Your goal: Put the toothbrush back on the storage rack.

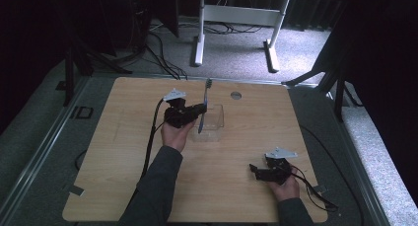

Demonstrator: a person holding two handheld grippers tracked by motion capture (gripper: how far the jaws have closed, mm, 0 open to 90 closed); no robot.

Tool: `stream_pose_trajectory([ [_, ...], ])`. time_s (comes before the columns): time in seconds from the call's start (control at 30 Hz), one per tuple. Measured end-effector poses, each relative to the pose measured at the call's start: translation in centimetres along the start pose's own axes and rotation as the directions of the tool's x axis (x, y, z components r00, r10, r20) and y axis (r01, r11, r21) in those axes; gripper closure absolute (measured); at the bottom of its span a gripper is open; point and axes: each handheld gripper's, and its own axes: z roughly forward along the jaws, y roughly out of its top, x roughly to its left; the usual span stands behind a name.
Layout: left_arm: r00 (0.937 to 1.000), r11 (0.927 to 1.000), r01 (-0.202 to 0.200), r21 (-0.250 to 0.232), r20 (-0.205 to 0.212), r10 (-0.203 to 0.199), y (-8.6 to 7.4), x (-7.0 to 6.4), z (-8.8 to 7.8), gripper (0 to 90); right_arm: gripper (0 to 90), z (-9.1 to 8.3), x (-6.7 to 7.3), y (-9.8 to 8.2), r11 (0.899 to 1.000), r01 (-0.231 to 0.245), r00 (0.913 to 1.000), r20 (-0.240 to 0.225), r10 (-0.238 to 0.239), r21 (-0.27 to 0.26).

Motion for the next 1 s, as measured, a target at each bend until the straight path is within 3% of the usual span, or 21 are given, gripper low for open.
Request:
stream_pose_trajectory([
  [0.17, 0.9992, 0.9998, -0.012, -0.019, -0.037, 0.012, -0.06, -0.11, 0.13, 81.6, 20.6, 0.0, 0.0, 0.0, 1.0, 0.0, 1.0, 0.0, 0.0, 0.0],
  [1.0, 0.998, 0.9964, 0.043, -0.073, -0.043, -0.046, -0.19, 0.48, 0.75, 81.5, 20.6, 0.01, 0.0, 0.0, 1.0, 0.0, 1.0, -0.001, 0.0, -0.001],
])
